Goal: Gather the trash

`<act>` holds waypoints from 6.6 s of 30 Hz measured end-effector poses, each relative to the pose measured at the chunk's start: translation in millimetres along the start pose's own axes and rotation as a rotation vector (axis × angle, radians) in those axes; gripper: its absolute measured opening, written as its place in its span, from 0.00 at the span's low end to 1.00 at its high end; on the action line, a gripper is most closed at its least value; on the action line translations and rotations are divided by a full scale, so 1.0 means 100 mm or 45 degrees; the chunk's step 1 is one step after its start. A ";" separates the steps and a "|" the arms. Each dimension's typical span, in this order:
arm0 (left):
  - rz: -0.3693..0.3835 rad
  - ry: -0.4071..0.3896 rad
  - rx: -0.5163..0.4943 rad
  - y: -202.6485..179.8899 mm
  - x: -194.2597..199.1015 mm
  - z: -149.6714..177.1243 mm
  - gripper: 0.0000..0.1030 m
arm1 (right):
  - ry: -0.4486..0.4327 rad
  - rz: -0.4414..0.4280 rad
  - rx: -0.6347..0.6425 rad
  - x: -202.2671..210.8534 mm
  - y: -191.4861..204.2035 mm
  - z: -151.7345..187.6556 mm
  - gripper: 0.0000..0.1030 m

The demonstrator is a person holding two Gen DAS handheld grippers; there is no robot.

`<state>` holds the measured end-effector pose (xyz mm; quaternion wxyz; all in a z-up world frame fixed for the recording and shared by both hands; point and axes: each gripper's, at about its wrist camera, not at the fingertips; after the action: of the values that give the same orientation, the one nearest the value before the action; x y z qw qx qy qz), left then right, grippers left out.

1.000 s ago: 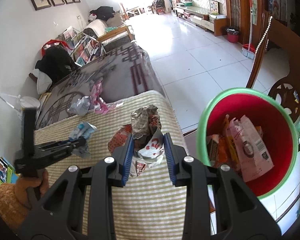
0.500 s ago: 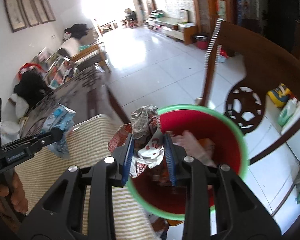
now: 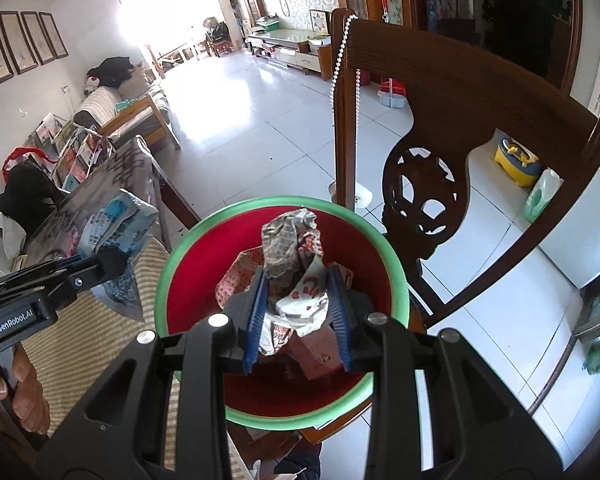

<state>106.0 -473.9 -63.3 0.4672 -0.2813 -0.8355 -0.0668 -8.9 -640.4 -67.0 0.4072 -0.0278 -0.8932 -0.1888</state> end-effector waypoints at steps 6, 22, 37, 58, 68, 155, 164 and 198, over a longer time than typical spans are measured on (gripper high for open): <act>-0.067 -0.041 0.094 0.40 0.11 0.08 0.72 | 0.011 0.025 0.007 -0.11 0.12 0.01 0.81; -0.701 0.073 0.523 3.04 0.41 0.78 0.76 | 0.184 -0.316 0.368 -1.22 2.03 -0.09 0.81; -0.648 0.175 0.564 3.91 -0.38 0.69 0.47 | 0.402 -0.350 0.583 -2.10 3.04 0.04 0.81; -0.782 -0.043 0.817 3.85 0.94 1.20 0.47 | 0.439 -0.471 0.840 -2.34 3.98 0.16 0.23; -0.765 -0.127 0.753 3.42 1.28 1.24 0.48 | 0.270 -0.494 0.756 -1.30 3.66 0.21 0.23; -0.871 -0.204 0.714 2.85 1.86 1.55 0.49 | 0.265 -0.650 0.613 -0.67 3.35 0.48 0.23; -0.873 -0.198 0.707 2.68 1.79 1.48 0.49 | 0.255 -0.668 0.602 -0.67 3.17 0.37 0.23; -0.383 -0.119 0.243 0.78 0.49 0.37 0.88 | 0.091 -0.083 0.198 -0.34 0.79 0.15 0.90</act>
<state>100.6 -375.0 -55.2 0.4373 -0.1104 -0.8915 -0.0434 19.6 -558.0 -76.0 0.4332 0.0397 -0.8905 -0.1330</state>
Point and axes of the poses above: each gripper's, at about its wrist camera, not at the fingertips, and x roughly against the way its jaws point, y to its left, z to its underside, and after that the axes turned 11 degrees about -z, right-handed
